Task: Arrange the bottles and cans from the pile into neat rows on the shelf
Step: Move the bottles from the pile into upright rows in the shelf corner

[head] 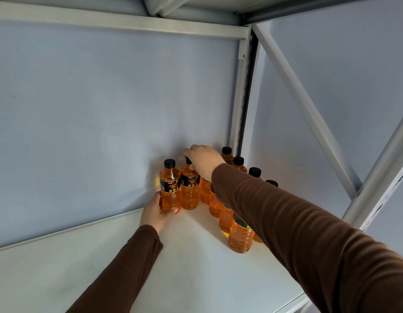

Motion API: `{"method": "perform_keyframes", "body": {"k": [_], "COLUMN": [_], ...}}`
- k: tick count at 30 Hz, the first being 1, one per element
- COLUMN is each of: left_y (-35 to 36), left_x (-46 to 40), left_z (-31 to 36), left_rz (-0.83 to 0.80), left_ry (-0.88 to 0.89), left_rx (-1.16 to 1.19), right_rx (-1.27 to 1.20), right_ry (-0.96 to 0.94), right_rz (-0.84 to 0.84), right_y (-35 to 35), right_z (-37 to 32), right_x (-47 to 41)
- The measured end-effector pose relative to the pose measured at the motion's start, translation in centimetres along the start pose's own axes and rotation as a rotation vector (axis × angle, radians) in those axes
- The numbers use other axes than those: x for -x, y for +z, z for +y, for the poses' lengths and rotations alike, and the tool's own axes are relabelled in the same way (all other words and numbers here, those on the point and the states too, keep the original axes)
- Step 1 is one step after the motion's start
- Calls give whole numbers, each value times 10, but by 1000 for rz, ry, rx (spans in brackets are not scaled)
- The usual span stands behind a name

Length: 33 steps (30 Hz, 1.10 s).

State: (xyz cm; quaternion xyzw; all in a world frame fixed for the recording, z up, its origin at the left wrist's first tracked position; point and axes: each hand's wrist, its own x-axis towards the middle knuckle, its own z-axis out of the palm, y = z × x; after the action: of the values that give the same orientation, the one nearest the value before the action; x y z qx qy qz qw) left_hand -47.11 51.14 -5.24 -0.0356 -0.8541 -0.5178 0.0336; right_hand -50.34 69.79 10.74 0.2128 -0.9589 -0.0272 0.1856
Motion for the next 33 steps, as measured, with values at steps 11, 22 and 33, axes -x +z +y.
{"method": "perform_keyframes", "body": {"k": [11,22,33], "left_y": [-3,-30,-120], "left_x": [1,19,95], "left_z": [4,22,49], "left_rz": [-26,-78,23], "left_ry": [-35,37,122], "left_rx": [-44,-512,-1036], "right_rx": [-4,-21,-235], "right_ry": [14,27,-104], "right_rz": [-9,15,79], "right_y": [0,-23,-21], "right_z": [-2,-15,-84], "right_x": [0,20,66]}}
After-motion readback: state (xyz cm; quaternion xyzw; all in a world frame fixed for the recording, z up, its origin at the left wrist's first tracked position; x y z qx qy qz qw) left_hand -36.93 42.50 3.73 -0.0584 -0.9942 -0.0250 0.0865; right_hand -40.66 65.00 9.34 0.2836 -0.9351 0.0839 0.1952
